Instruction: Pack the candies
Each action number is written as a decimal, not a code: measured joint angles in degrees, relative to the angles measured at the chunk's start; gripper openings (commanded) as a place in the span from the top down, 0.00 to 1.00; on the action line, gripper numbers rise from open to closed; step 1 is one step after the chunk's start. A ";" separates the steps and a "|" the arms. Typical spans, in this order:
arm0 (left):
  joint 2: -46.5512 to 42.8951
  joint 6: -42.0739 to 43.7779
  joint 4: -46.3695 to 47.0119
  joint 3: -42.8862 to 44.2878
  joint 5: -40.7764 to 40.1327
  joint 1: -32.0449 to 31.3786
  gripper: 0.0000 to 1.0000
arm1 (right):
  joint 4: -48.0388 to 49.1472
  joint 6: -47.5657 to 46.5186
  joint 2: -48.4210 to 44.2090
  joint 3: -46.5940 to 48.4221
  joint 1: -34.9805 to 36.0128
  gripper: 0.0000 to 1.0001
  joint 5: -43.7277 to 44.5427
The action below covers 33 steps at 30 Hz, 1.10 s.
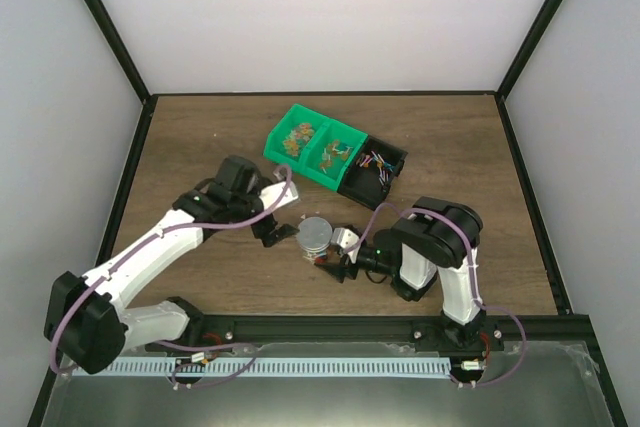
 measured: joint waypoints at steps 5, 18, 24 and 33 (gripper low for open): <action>0.15 0.39 2.38 -2.99 -1.38 -7.93 0.00 | -0.13 0.11 -0.61 0.00 0.02 0.11 -0.24; 3.28 1.81 8.00 -4.26 -6.10 -11.56 0.00 | -0.07 -0.81 0.68 0.20 0.07 0.00 -1.53; 3.28 2.51 8.11 -4.35 -6.43 -11.56 0.00 | 1.38 0.94 0.72 1.40 0.07 0.00 -1.79; 3.28 3.72 8.00 -4.35 -6.29 -12.61 0.00 | 1.55 2.40 0.70 2.67 0.09 0.00 -2.40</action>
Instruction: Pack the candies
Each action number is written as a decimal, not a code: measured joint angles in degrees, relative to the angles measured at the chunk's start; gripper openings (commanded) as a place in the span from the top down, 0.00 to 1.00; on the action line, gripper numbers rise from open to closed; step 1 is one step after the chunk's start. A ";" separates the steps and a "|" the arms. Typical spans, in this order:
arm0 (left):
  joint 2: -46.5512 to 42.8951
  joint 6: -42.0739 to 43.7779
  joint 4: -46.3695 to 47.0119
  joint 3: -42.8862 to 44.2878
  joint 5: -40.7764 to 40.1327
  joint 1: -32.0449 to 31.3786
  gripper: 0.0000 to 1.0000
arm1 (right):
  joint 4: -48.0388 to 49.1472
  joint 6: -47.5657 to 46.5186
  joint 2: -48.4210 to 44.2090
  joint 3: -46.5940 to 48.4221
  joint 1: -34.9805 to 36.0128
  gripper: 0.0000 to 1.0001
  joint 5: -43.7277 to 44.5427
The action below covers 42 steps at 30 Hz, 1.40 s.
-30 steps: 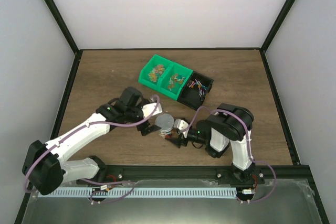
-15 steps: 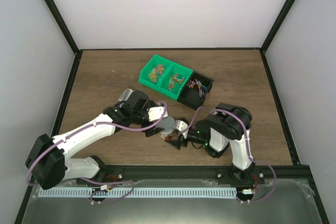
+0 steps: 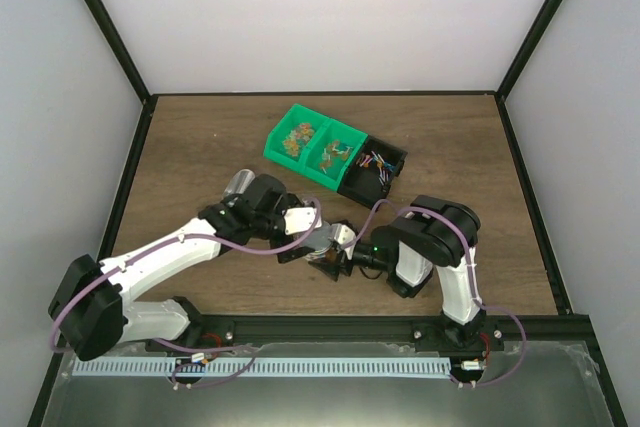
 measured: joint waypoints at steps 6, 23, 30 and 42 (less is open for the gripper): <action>0.22 0.74 0.20 -0.26 -0.13 -0.94 0.00 | -0.02 0.22 -0.02 0.00 0.11 0.01 -0.22; 1.92 1.84 1.29 -2.08 -4.98 -2.45 0.00 | 0.15 -0.13 -0.07 -0.13 0.26 0.07 -0.35; -0.42 1.66 0.15 -4.70 -7.23 -0.31 0.00 | 0.90 -0.76 -0.07 -0.85 0.31 0.10 -0.63; -7.15 4.57 -2.08 -5.44 0.33 0.26 0.00 | 1.03 -0.74 -0.17 -1.14 0.59 0.10 -0.85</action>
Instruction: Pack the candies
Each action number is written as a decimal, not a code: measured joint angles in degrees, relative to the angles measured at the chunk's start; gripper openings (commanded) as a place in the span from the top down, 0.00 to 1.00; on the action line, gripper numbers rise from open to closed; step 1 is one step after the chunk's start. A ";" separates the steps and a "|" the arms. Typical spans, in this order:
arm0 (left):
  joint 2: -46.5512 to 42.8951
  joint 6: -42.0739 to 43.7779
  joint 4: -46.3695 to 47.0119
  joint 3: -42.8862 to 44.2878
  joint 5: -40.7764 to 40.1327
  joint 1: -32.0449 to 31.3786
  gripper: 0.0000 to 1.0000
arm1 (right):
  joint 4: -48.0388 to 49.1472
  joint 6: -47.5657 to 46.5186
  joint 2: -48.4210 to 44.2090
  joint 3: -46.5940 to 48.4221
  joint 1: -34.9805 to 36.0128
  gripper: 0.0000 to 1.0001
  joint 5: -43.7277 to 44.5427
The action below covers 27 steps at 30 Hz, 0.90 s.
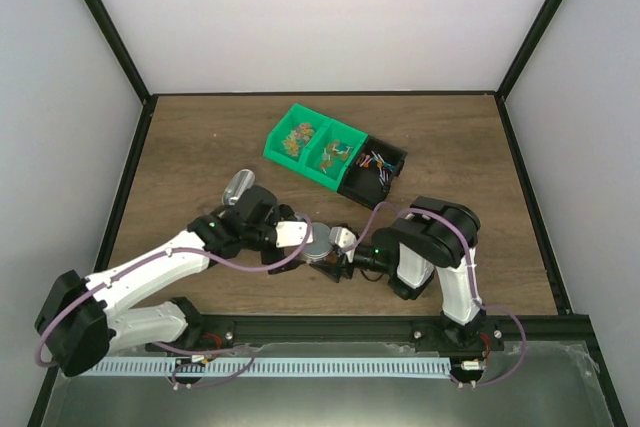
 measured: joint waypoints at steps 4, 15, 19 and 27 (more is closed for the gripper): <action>2.95 -1.55 1.81 0.35 -0.31 -2.45 0.00 | 0.00 0.00 -0.02 0.00 0.04 0.10 0.02; 4.20 -1.16 7.17 0.26 -4.90 -4.68 0.12 | -0.02 -0.13 -0.02 0.00 0.22 0.11 0.31; 3.65 -0.55 7.41 -0.52 -5.31 -4.37 0.12 | 0.00 -0.11 -0.02 0.00 0.22 0.12 0.46; 2.71 -0.35 6.69 -1.51 -5.33 -0.57 0.15 | 0.07 0.28 -0.02 -0.07 0.04 0.13 1.88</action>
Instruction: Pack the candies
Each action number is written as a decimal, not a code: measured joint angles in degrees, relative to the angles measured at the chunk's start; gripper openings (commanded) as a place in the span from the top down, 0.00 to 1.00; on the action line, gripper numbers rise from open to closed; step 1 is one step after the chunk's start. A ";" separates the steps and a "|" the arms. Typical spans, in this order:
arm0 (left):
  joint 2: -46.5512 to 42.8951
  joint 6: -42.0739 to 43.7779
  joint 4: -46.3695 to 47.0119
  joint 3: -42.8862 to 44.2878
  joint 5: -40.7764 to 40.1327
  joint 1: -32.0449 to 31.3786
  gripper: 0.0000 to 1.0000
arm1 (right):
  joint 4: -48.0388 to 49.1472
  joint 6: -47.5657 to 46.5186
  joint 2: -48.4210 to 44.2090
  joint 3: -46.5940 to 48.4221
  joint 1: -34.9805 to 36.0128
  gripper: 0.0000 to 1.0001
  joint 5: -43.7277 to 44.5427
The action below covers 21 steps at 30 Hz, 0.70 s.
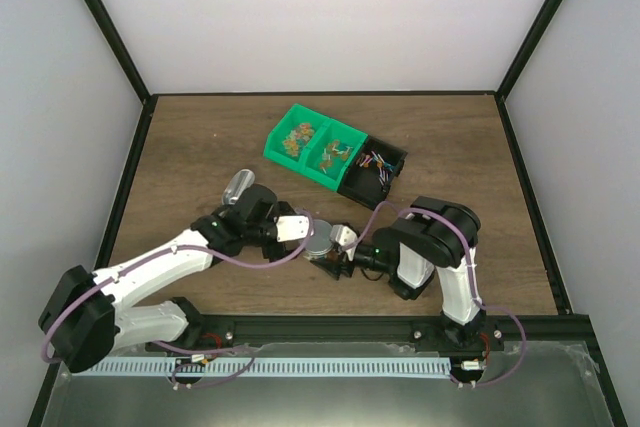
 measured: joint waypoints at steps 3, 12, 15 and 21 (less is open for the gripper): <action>0.04 -0.55 -0.24 0.00 -0.17 2.21 0.15 | 0.22 0.20 -0.07 -0.33 -0.13 0.14 0.59; 1.22 -1.20 -3.72 0.02 -0.63 8.98 0.10 | 0.37 -0.26 -0.24 -0.76 0.42 0.14 -1.55; -2.08 0.42 -6.58 0.02 3.10 7.56 0.08 | 0.37 -0.26 -0.24 -0.76 0.42 0.14 -1.62; -4.57 0.26 -6.64 0.50 5.92 0.31 0.09 | 0.37 -0.24 -0.22 -0.74 0.44 0.14 -1.62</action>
